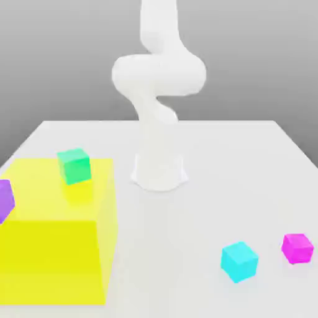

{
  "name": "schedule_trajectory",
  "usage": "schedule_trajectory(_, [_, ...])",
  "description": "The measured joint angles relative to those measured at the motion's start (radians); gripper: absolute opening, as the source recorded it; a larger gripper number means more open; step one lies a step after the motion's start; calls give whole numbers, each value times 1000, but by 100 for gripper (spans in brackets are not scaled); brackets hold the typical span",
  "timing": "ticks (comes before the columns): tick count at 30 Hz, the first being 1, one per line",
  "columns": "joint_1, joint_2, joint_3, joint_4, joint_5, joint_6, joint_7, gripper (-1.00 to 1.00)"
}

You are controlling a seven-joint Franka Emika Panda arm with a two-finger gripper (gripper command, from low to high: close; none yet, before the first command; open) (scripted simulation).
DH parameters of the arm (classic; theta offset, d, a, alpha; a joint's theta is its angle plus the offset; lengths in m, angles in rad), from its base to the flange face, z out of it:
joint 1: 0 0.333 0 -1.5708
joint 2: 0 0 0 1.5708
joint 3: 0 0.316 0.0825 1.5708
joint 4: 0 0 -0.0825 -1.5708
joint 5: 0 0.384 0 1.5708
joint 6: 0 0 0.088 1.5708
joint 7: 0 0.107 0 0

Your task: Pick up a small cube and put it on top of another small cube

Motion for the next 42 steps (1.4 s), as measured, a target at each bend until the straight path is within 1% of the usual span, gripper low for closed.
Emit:
schedule_trajectory(8, [219,297,2,-68,69,130,-317,0])
schedule_trajectory(12, [305,443,29,-101,95,193,-467,0])
schedule_trajectory(16, [375,587,70,-134,97,258,-599,0])
schedule_trajectory(21, [488,767,112,-177,41,342,-723,0])
schedule_trajectory(25, [536,910,127,-207,-63,409,-773,0])
schedule_trajectory(27, [555,982,115,-201,-100,459,-765,0])
schedule_trajectory(30, [581,1091,87,-181,-130,543,-748,0])
schedule_trajectory(31, [586,1116,81,-177,-134,563,-744,-100])
schedule_trajectory(37, [588,1128,78,-174,-138,571,-741,-100])
schedule_trajectory(39, [582,1092,86,-182,-132,542,-746,-100])
schedule_trajectory(42, [566,993,108,-202,-103,465,-769,-100])
